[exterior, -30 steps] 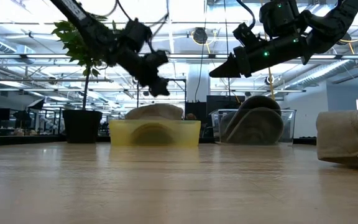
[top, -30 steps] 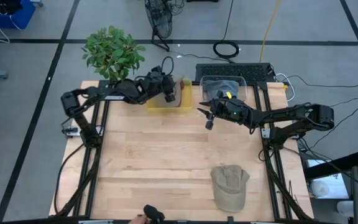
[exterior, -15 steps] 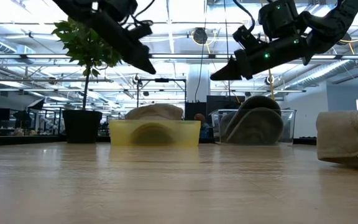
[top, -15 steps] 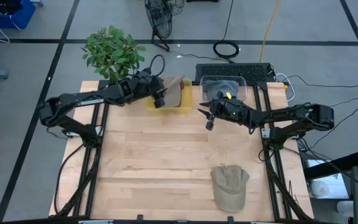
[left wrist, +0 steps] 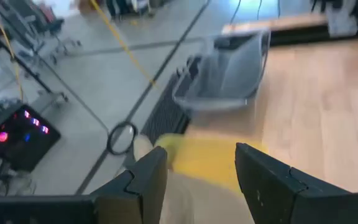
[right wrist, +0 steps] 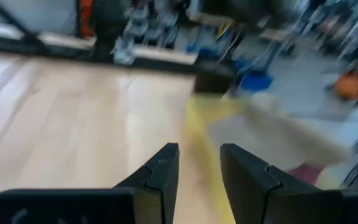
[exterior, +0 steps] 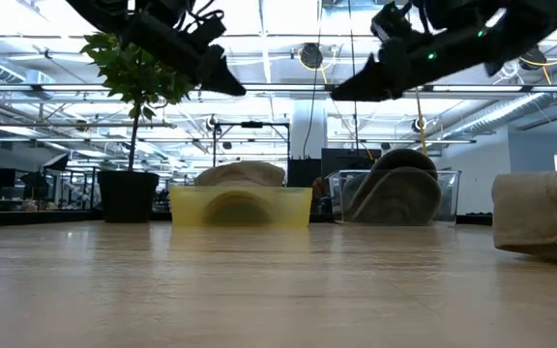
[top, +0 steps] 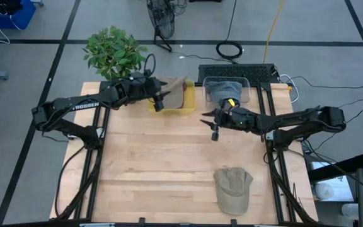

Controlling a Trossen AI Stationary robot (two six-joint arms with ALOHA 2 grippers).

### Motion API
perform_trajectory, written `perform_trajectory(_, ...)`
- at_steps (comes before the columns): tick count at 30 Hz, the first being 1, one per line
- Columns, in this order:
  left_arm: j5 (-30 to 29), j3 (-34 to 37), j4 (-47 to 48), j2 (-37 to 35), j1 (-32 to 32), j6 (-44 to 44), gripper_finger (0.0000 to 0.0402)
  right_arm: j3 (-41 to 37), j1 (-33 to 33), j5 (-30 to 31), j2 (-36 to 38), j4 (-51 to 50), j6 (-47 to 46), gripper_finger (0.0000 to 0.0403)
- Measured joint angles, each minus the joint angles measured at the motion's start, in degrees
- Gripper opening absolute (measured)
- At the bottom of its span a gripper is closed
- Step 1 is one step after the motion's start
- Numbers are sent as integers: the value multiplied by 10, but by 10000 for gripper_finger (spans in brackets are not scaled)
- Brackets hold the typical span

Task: Pick & Place hat
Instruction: Put the brown cap into the yellow bin

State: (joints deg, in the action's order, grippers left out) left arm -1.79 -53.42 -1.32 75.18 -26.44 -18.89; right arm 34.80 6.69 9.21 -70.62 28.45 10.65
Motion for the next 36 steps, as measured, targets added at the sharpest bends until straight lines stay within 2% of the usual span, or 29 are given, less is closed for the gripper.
perform_trajectory(4, 40, 0, -34, 0, -3, 1, 191, 43, -42, 0, 30, -183, -62, 105)
perform_trajectory(7, 49, 0, -46, 0, -3, 16, 191, 81, -76, -11, 44, -314, -124, 105)
perform_trajectory(11, 48, -1, -43, 0, -3, 37, 191, 123, -123, -63, 52, -425, -221, 109)
perform_trajectory(13, 48, -1, -27, 0, -3, 43, 191, 136, -152, -64, 52, -465, -260, 118)
perform_trajectory(22, 49, -1, 76, -57, 28, 77, 191, 140, -279, -55, 51, -498, -398, 165)
perform_trajectory(29, 50, -1, 85, -104, 94, 122, 191, 140, -360, -31, 42, -567, -522, 159)
perform_trajectory(36, 48, -1, 75, -96, 160, 150, 191, 140, -440, -32, 3, -610, -613, 160)
